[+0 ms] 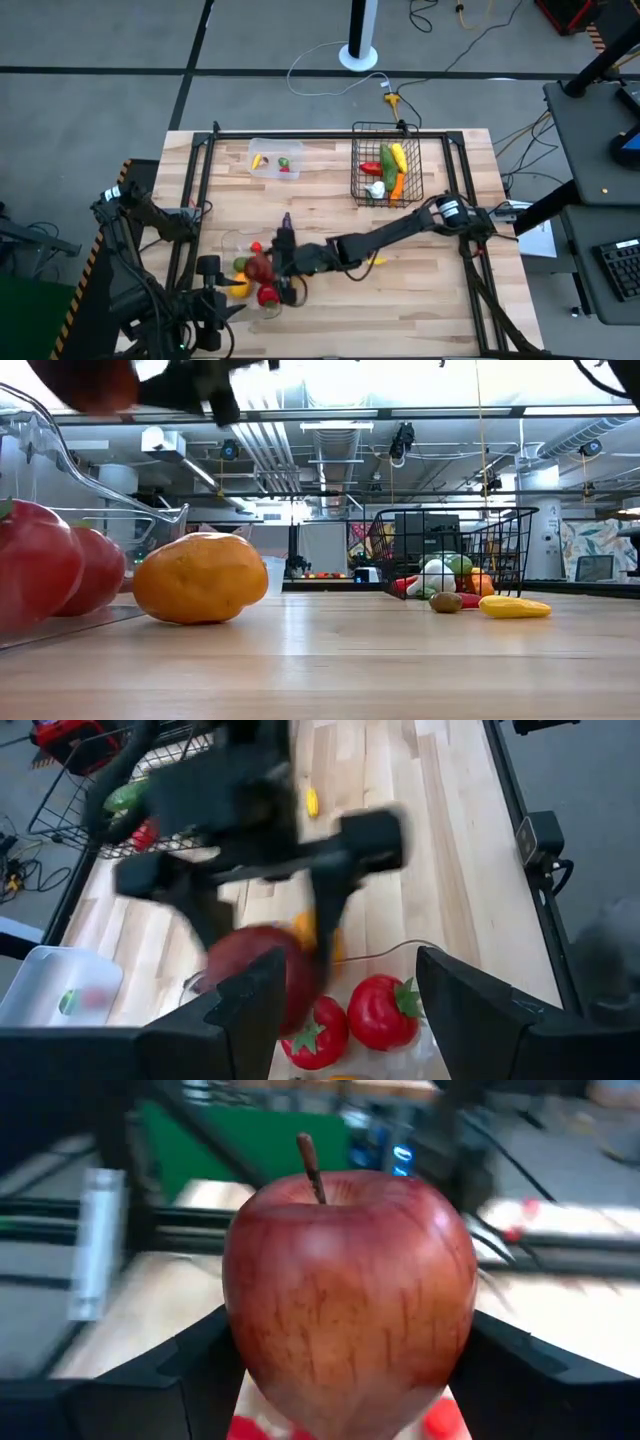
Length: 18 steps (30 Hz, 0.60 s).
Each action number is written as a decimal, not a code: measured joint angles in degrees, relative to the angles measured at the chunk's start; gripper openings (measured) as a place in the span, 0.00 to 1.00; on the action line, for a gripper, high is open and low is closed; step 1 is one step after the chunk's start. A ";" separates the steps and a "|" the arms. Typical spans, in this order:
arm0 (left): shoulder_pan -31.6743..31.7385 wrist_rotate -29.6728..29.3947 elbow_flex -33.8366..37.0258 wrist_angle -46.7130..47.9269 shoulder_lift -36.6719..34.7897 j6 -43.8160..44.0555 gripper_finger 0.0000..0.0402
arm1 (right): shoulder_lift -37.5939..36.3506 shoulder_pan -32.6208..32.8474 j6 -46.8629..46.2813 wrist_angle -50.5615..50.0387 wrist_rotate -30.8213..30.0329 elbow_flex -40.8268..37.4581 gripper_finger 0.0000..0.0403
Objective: Sort produce into baskets
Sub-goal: Put the red apple into the transparent bin
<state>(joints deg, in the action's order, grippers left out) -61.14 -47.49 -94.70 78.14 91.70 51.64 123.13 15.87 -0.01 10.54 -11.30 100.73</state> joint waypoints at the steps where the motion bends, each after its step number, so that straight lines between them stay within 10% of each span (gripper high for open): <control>1: 0.00 0.01 0.00 -0.03 0.00 0.02 0.52 | 0.41 -0.68 -1.30 0.10 -1.06 0.02 0.70; 18: -0.26 -0.06 0.35 0.10 0.02 0.09 0.52 | 3.15 -4.59 -8.57 -2.32 -4.35 -0.05 0.74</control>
<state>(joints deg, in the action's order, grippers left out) -61.41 -47.55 -94.35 78.24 91.72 51.72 126.28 11.28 -8.58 8.22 -15.65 100.67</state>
